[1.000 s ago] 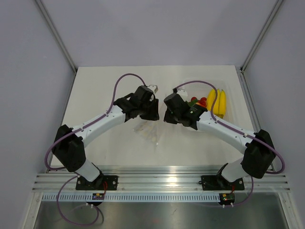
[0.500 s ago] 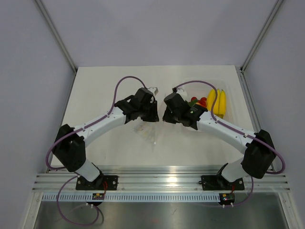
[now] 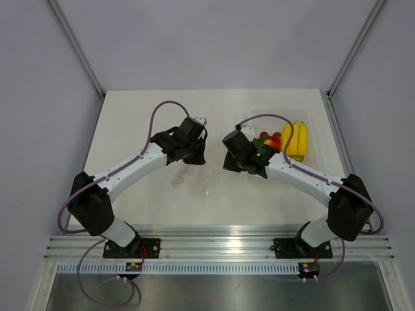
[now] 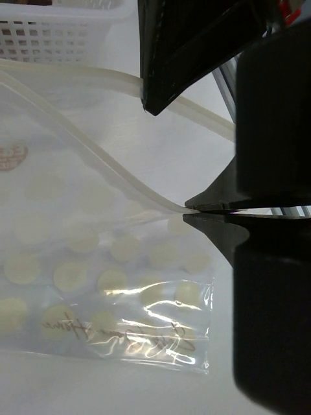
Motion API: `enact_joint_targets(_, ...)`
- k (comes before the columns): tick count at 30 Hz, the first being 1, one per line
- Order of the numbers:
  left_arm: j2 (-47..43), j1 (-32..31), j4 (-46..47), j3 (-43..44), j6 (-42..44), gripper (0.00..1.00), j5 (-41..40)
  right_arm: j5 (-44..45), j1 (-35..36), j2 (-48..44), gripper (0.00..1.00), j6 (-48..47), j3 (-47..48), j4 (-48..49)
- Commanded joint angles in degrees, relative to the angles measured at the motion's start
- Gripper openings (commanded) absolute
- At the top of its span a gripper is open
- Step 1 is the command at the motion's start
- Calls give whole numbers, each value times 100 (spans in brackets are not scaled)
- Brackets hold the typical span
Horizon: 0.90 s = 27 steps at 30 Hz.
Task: Place the food in the zip-top bag and seal the zipper
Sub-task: Open the zipper of the food storage bag.
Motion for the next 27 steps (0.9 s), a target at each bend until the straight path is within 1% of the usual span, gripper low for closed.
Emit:
enact_joint_targets(1, -455, 65, -465, 496, 94, 0, -502, 288, -78, 230, 0, 101, 46, 124)
enact_joint_targets(6, -430, 179, -456, 496, 86, 0, -371, 191, -78, 468, 1, -14, 310, 27)
enact_joint_targets(7, -394, 197, -456, 514, 86, 0, -362, 182, -86, 459, 5, -22, 336, 1)
enact_joint_targets(8, -342, 197, -456, 531, 86, 0, -362, 182, -87, 398, 17, -23, 371, -25)
enact_joint_targets(9, -306, 206, -456, 540, 86, 0, -362, 174, -87, 345, 23, -23, 363, -34)
enact_joint_targets(10, -280, 206, -456, 549, 86, 0, -353, 182, -87, 284, 30, -31, 345, -34)
enact_joint_targets(12, -192, 206, -465, 602, 121, 0, -362, 191, -87, 100, 41, -66, 328, -26)
enact_joint_targets(13, -174, 206, -465, 602, 130, 0, -362, 191, -87, 47, 43, -75, 328, -43)
enact_joint_targets(16, -113, 206, -465, 619, 174, 0, -335, 139, -87, -94, 43, -102, 328, -52)
enact_joint_targets(21, -60, 206, -448, 610, 182, 0, -291, -37, -86, -60, 46, -119, 407, -61)
enact_joint_targets(22, -51, 206, -448, 602, 191, 0, -283, -72, -87, -59, 50, -110, 398, -35)
enact_joint_targets(25, -7, 206, -465, 611, 217, 0, -274, -186, -87, -94, 51, -110, 407, 53)
enact_joint_targets(27, 37, 206, -491, 611, 226, 0, -274, -274, -87, -103, 54, -119, 433, 88)
